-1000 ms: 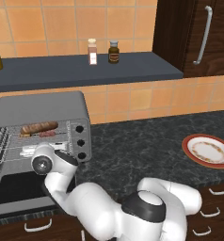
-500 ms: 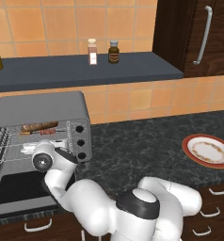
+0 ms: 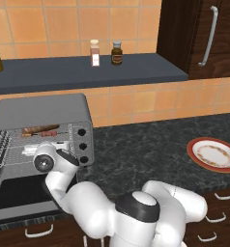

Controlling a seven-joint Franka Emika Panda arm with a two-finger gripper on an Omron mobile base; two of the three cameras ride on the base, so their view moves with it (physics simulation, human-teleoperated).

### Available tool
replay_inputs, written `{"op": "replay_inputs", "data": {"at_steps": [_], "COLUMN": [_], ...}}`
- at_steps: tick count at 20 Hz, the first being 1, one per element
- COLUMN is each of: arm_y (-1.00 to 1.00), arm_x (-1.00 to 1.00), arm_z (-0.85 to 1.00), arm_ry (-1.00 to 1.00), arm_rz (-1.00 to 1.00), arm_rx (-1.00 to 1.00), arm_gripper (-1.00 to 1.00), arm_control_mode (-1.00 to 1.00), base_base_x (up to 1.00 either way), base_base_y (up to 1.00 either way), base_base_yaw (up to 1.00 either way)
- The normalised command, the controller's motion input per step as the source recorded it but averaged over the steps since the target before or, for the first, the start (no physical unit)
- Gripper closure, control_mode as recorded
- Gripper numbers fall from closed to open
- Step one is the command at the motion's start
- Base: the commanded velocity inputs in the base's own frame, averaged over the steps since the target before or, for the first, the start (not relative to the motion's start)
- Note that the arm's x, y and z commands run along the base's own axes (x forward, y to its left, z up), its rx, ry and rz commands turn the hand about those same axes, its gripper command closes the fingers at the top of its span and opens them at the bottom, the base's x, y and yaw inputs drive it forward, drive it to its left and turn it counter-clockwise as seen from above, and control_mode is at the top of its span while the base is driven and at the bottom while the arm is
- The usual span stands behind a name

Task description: Pick up the kebab skewer and baguette bread, and place them inside the toaster oven. Close the toaster oven door and start by setting the timer.

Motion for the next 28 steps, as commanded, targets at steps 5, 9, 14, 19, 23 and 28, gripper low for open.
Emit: {"op": "replay_inputs", "data": {"at_steps": [5,9,14,19,23,28], "arm_y": [0.00,0.01,0.00,0.00,0.13,0.11], "arm_x": [0.10,-0.07,-0.58,-0.93,-0.95,-0.84], "arm_z": [0.00,0.00,0.00,0.00,0.00,0.00], "arm_ry": [0.00,0.00,0.00,0.01,0.05,0.07], "arm_rz": [0.00,0.00,0.00,0.01,0.00,0.00], "arm_rx": [0.00,0.00,0.00,0.00,-0.01,0.00], "arm_gripper": [-1.00,-1.00,-1.00,-1.00,-1.00,-1.00], "arm_control_mode": [-1.00,-1.00,-1.00,-1.00,-1.00,-1.00], "base_base_x": [0.00,0.00,0.00,0.00,0.00,0.00], "base_base_y": [0.00,0.00,0.00,0.00,0.00,0.00], "base_base_yaw": [0.00,0.00,0.00,0.00,0.00,0.00]}}
